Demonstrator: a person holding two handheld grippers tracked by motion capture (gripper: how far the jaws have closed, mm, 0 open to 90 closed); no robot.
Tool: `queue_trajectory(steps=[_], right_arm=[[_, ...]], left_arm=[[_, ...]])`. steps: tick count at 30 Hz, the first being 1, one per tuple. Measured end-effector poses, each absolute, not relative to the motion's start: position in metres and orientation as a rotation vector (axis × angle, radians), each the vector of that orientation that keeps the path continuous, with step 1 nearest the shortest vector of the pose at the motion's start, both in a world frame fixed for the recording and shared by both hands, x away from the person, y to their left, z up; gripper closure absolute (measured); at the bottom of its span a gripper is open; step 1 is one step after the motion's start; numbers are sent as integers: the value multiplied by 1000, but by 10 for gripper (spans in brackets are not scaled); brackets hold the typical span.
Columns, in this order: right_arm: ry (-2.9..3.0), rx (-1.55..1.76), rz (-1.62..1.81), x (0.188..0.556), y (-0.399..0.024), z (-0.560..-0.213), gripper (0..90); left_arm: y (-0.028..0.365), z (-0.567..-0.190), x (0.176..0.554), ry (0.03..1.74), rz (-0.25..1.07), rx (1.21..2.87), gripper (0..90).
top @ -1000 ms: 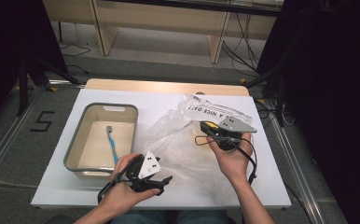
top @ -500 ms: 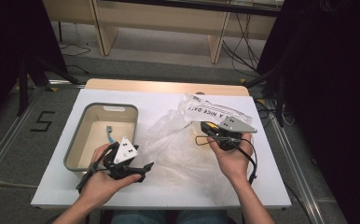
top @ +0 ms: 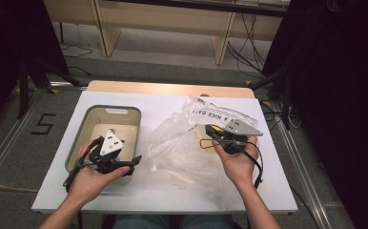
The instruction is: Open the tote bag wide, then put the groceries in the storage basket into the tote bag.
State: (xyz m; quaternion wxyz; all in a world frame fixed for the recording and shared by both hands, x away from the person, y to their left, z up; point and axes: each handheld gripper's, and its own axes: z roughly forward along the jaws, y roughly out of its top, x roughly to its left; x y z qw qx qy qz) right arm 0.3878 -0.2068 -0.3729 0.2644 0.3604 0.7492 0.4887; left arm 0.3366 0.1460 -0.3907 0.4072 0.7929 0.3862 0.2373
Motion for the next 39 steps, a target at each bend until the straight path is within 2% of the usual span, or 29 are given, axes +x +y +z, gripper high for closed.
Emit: queue_trajectory(steps=[21, 29, 39], right_arm=[[2014, 984, 1329, 389, -210, -371, 900], [2025, 984, 1324, 388, -211, -373, 900], [2025, 984, 1330, 388, -210, -373, 900]], left_arm=[[172, -387, 347, 1061, 622, 1966, 243], [188, -392, 362, 1161, 650, 1954, 257], [194, -409, 400, 1363, 591, 2017, 296]])
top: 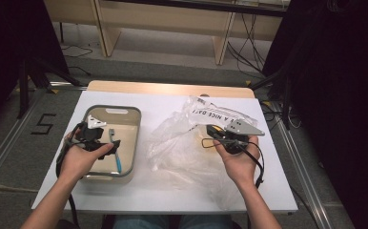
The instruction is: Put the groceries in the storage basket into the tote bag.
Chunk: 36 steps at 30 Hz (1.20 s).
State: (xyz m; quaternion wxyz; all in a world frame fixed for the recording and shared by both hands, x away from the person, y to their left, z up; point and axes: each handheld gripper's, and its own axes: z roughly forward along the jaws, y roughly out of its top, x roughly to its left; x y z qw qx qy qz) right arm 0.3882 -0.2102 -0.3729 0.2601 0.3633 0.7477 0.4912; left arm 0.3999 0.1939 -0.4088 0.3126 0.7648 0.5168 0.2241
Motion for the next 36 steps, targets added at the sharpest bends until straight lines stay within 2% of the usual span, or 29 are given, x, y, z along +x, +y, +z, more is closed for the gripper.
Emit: queue_trajectory(steps=[17, 36], right_arm=[[2035, 982, 1332, 389, -210, -373, 900], [2041, 980, 1330, 390, -209, -375, 900]], left_arm=[[177, -442, 447, 1550, 436, 2209, 356], [188, -463, 463, 1663, 362, 2187, 422]])
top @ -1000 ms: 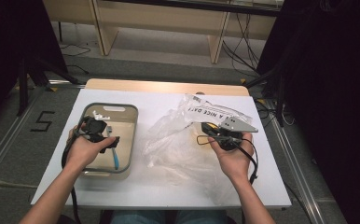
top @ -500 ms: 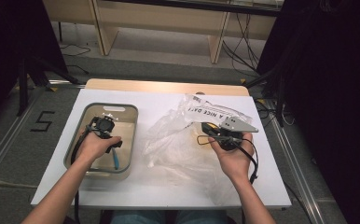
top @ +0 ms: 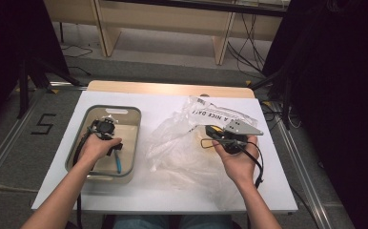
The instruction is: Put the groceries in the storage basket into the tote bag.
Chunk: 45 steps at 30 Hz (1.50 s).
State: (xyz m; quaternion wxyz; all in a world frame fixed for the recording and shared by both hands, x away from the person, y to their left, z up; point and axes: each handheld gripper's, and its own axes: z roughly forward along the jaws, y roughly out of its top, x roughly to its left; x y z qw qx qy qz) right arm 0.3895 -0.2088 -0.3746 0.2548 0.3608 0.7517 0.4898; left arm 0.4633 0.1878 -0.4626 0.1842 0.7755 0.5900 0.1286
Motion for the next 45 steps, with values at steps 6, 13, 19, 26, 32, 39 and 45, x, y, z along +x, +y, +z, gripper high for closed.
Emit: queue_trajectory(steps=[6, 13, 19, 26, 32, 39, 45], right_arm=[[2044, 978, 1332, 390, -208, -375, 900], [2051, 979, 1324, 390, -208, -375, 900], [2051, 978, 1327, 390, -208, -375, 900], [2046, 977, 1332, 390, -208, -375, 900], [2049, 977, 1330, 389, -208, -375, 900], [2044, 976, 1337, 389, -208, -375, 900], [2046, 976, 1336, 390, -208, -375, 900]], left_arm=[[189, -464, 466, 1686, 360, 2169, 442], [190, -464, 468, 1672, 361, 2188, 486], [190, -463, 469, 1655, 353, 2205, 544], [189, -462, 471, 1627, 335, 2243, 616], [188, -461, 472, 1620, 314, 2266, 682], [189, -460, 474, 1633, 294, 2278, 768], [188, -459, 474, 1627, 301, 2295, 787]])
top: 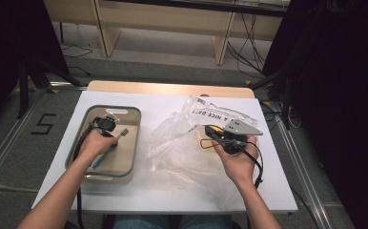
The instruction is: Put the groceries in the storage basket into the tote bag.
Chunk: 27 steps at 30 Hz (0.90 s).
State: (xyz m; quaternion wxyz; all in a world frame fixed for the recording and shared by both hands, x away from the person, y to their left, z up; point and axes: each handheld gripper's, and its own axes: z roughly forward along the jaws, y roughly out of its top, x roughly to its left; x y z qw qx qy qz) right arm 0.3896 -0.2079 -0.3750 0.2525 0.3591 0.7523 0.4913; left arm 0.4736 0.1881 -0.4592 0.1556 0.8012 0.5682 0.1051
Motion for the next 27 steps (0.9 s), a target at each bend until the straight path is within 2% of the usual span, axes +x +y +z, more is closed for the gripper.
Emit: queue_trajectory(steps=[15, 27], right_arm=[[2043, 978, 1336, 390, -208, -375, 900], [2038, 978, 1339, 390, -208, -375, 900]], left_arm=[[187, -458, 471, 1622, 282, 2298, 791], [187, -453, 469, 1580, 329, 2259, 791]])
